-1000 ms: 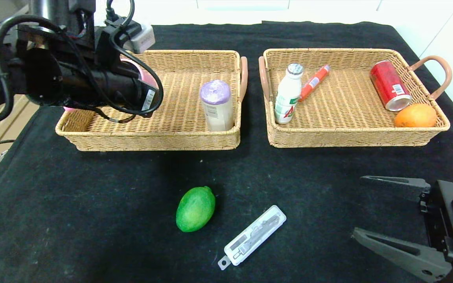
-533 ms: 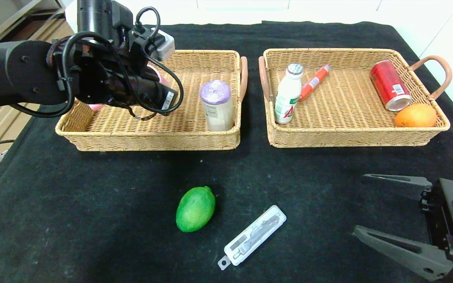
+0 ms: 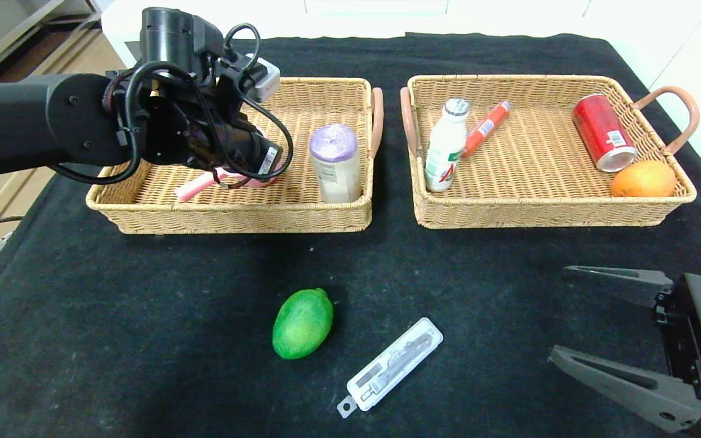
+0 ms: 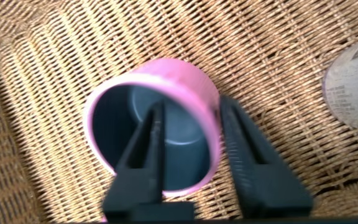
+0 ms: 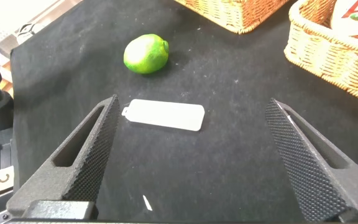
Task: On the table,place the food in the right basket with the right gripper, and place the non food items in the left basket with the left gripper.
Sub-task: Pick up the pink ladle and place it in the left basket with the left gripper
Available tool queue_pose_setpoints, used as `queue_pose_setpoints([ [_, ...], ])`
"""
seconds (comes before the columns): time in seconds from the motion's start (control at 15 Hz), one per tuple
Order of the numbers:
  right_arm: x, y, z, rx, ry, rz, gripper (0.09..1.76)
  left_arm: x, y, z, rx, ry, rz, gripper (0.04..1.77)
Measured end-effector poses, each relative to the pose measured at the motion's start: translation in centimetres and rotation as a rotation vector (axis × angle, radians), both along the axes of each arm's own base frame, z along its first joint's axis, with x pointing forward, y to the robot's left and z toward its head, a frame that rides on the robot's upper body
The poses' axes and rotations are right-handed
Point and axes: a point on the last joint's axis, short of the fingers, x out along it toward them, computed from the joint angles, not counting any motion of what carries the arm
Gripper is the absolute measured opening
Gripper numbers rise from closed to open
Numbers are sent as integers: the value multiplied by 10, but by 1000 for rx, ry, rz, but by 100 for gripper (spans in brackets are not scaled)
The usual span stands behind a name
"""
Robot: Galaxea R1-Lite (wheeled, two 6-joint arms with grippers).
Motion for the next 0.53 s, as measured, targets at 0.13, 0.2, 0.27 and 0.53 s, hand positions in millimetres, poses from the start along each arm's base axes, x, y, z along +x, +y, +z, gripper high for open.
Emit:
queue_pose_setpoints([
  [0.13,-1,0,0,0,-1,0,171,0,0,0,-1,0,1,97],
  [0.2,0,0,0,0,-1,0,171,0,0,0,-2,-1,0,105],
  [0.27,-1,0,0,0,0,0,171,-1,-1,0,-3,-1,-2,114],
  [0.53,-1,-1,0,0,-1,0,171,-11,1,8,-12,-13,-2,137],
])
